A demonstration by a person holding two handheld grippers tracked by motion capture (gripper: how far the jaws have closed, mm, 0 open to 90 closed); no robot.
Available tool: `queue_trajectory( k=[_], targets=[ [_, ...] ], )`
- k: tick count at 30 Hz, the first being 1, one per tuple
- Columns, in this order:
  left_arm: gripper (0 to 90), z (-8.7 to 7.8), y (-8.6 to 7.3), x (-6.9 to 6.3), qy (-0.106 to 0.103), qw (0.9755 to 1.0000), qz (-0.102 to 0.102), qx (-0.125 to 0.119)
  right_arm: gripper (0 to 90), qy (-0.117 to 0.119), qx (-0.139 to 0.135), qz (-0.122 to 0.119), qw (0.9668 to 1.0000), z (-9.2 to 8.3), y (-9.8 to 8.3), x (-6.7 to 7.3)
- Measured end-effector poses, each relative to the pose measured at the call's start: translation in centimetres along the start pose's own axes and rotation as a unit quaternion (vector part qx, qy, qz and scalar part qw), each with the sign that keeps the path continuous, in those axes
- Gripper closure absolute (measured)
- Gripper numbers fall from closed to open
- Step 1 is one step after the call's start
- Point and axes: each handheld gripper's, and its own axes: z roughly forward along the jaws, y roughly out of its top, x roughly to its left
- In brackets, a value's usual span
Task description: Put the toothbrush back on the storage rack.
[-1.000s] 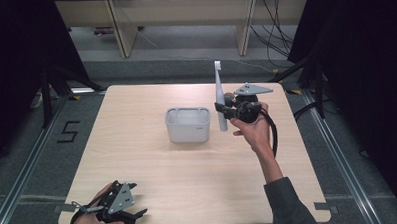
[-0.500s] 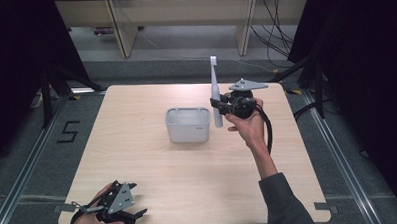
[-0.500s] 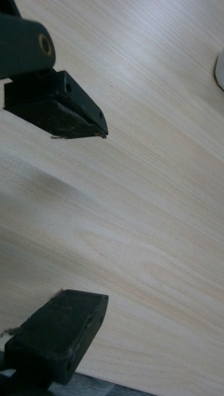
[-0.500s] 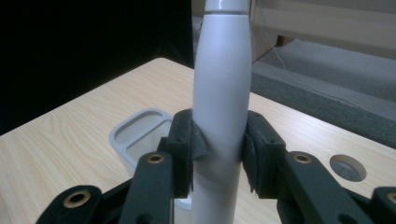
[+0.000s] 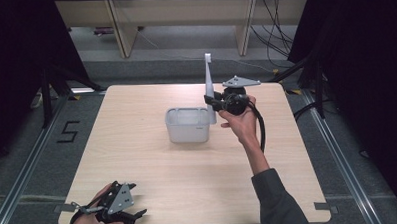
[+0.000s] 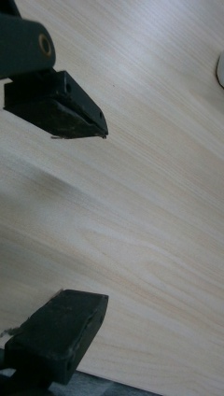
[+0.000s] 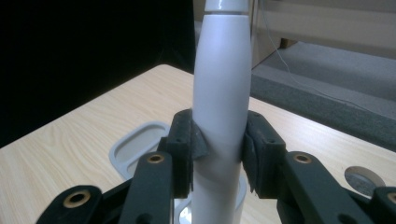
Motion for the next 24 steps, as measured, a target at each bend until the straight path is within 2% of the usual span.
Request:
queue_trajectory(
  k=[2,3,4,5,7,10,13,15,16,17,19,20,22,23,24],
  targets=[
    [15.5,0.0,0.0,0.0,0.0,1.0,0.0,0.001,66.9,0.006,-0.006,-0.005,1.0,0.3,0.3,0.0],
    [15.5,0.0,0.0,0.1,-0.011,0.9999,0.0,0.003,66.9,0.004,-0.008,0.0,1.0,0.4,0.4,0.1],
    [15.5,0.0,0.0,0.0,-0.01,0.9999,0.001,0.004,66.9,0.001,-0.008,-0.007,0.9999,0.5,0.5,0.2],
    [15.5,0.0,0.0,0.0,-0.01,0.9999,0.001,0.004,66.9,-0.002,-0.002,0.005,1.0,0.6,0.7,0.4],
    [15.5,0.0,0.0,0.0,-0.009,1.0,0.0,0.002,66.9,-0.006,-0.011,-0.003,0.9999,1.0,0.8,0.3],
    [15.5,-0.1,-0.1,0.0,-0.006,1.0,0.001,0.001,66.9,-0.005,-0.004,0.004,1.0,1.4,0.8,0.1],
    [15.5,-0.1,-0.1,0.1,-0.009,0.9999,0.002,0.01,66.9,-0.006,-0.011,0.004,0.9999,2.0,0.7,0.0],
    [15.5,-0.1,-0.1,0.0,-0.007,1.0,0.001,0.005,66.9,-0.006,-0.011,0.006,0.9999,2.3,0.7,0.1],
    [15.5,-0.2,-0.1,0.1,-0.009,0.9999,0.003,0.014,66.9,-0.01,-0.01,0.004,0.9999,2.4,0.7,0.1],
    [15.5,-0.2,-0.1,0.1,-0.009,0.9999,0.004,0.014,66.9,-0.006,-0.009,0.013,0.9999,2.7,0.7,0.3],
    [15.6,-0.1,-0.1,0.0,-0.006,1.0,0.002,0.005,66.9,-0.013,-0.009,0.006,0.9999,2.7,0.7,0.3],
    [15.5,-0.1,-0.2,0.0,-0.005,1.0,0.002,0.006,66.9,-0.009,-0.011,0.005,0.9999,3.2,0.7,0.1],
    [15.5,-0.2,-0.2,0.1,-0.006,0.9999,0.006,0.009,66.9,-0.009,-0.007,0.017,0.9998,3.3,0.6,0.1],
    [15.6,-0.4,-0.1,0.2,-0.021,0.9995,0.008,0.023,66.9,-0.016,-0.008,0.009,0.9998,3.4,0.6,0.0],
    [15.5,-0.3,-0.2,0.1,-0.008,0.9999,0.005,0.01,66.9,-0.012,-0.011,0.014,0.9998,3.5,0.6,0.0]
  ],
)
